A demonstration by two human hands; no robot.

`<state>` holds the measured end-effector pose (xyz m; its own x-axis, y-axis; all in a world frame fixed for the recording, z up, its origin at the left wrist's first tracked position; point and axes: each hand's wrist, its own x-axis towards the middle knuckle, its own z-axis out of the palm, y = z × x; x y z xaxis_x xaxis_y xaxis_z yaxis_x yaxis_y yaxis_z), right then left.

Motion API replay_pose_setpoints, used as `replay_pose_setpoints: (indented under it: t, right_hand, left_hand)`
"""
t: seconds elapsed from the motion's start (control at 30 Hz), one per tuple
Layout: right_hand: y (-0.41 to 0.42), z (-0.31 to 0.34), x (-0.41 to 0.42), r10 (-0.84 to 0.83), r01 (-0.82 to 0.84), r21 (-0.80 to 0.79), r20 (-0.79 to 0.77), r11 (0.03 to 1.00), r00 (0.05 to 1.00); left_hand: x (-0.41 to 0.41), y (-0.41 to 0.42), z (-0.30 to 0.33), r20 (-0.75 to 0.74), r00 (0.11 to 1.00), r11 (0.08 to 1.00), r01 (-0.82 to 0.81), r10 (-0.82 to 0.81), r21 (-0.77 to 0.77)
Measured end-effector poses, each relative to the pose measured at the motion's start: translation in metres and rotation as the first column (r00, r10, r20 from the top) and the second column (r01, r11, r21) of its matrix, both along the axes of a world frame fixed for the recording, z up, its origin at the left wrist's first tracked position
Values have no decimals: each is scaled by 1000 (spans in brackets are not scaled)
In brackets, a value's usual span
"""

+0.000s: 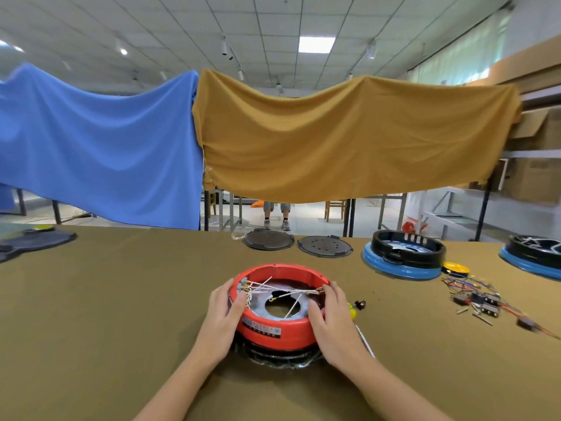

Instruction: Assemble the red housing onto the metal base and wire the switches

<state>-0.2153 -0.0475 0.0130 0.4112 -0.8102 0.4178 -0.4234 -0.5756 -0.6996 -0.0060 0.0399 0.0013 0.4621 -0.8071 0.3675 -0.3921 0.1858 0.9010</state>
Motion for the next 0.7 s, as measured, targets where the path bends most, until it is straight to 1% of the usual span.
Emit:
replay_pose_setpoints:
  t: [0.07, 0.2, 0.5, 0.6, 0.7]
  right_hand:
    - [-3, -4, 3, -27, 27, 22, 5, 999, 1000]
    - [-10, -10, 5, -49, 49, 16, 14, 999, 999]
    - [-8, -8, 4, -45, 45, 16, -20, 999, 999]
    - [-5, -3, 0, -15, 18, 57, -43, 998, 999]
    - [-2, 7, -8, 60, -51, 148, -58, 988, 996]
  left_hand:
    - [0, -1, -1, -10, 1000, 1000, -12, 12, 3]
    - [-1, -2, -1, 23, 1000, 999, -3, 2, 40]
    - [0, -1, -3, 32, 999, 997, -9, 7, 78]
    - [-1, 2, -1, 14, 1000, 998, 0, -1, 70]
    - [-5, 4, 3, -2, 1000, 998, -20, 20, 59]
